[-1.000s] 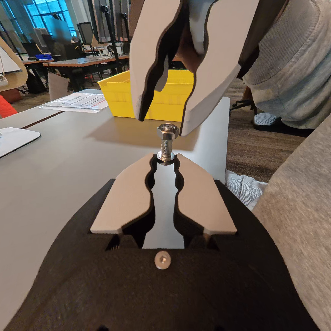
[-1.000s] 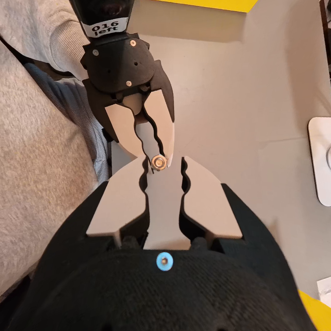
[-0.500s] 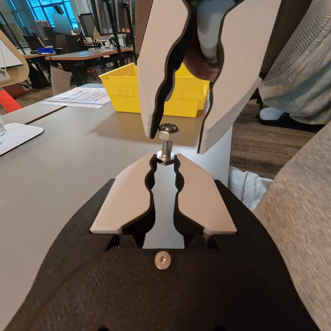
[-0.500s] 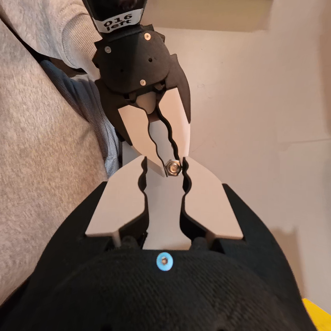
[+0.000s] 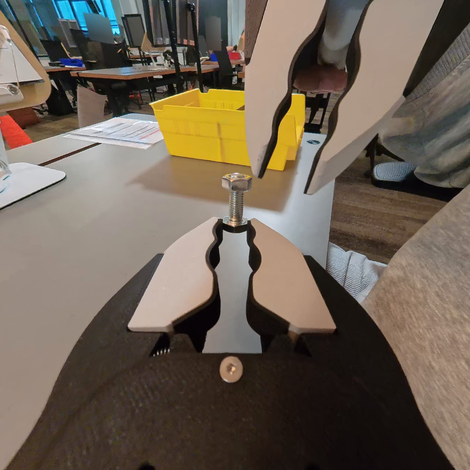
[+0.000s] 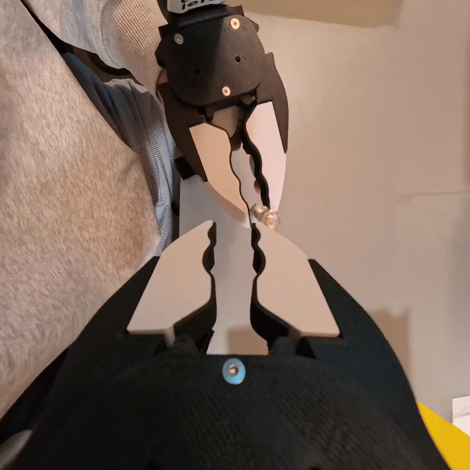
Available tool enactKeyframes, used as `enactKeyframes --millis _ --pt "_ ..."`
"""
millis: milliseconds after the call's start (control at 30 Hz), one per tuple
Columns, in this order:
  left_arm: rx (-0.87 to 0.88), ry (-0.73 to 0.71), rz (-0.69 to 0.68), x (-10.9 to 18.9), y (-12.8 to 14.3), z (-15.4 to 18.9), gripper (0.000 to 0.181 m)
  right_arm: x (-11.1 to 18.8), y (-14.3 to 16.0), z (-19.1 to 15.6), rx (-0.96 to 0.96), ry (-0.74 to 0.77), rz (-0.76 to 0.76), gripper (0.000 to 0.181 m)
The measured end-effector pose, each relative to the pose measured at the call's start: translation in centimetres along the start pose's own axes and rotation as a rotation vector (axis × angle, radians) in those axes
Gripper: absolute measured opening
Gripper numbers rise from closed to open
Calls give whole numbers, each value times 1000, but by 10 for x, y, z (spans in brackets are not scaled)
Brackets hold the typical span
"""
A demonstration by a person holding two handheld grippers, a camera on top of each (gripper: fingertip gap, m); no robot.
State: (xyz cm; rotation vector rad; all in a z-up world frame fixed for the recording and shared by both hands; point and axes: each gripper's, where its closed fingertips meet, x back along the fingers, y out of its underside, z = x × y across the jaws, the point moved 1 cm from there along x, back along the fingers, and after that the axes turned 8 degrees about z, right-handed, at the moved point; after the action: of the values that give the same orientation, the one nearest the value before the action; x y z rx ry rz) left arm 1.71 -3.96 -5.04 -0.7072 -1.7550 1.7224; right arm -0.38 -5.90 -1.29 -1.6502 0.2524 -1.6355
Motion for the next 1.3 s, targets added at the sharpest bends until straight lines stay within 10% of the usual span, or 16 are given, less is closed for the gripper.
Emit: enactKeyframes --millis 1300 --pt "28 2 12 1 -1 0 19 -8 -6 -6 19 -36 55 30"
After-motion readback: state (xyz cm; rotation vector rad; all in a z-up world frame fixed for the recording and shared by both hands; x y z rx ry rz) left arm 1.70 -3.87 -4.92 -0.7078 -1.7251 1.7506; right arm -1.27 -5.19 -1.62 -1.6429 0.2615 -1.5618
